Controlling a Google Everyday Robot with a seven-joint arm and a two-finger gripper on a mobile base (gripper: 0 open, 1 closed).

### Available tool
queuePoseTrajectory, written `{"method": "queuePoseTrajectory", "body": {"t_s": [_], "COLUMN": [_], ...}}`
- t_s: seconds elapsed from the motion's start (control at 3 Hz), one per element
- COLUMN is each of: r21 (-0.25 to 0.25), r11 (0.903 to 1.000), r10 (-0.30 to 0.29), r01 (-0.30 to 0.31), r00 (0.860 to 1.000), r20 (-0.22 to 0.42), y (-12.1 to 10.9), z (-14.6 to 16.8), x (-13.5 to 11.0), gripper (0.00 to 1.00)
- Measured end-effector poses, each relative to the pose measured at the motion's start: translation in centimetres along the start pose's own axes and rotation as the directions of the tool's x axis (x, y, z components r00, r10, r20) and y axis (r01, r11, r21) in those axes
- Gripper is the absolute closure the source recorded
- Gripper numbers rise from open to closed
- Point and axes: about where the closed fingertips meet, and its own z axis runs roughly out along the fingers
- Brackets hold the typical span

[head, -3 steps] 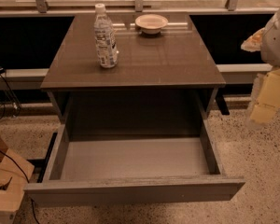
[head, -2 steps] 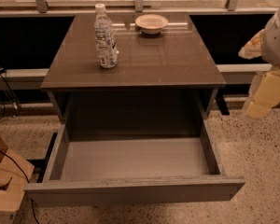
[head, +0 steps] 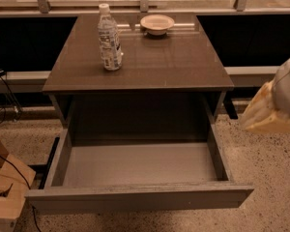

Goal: Close top drawer

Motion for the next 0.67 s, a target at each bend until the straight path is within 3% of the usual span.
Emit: {"method": "queuePoseTrajectory", "body": {"t_s": [0.33, 0.67], "r21": [-0.116, -0.184], "r11": [0.9926, 0.9813], "r10": [0.039, 0.070], "r01": [-0.035, -0.056], "r00": [0.999, 0.995], "r20": [0.030, 0.071], "y": [4.0, 7.1], "z": [5.5, 10.7], "x": [0.8, 1.3], "gripper": [0.97, 1.00]}}
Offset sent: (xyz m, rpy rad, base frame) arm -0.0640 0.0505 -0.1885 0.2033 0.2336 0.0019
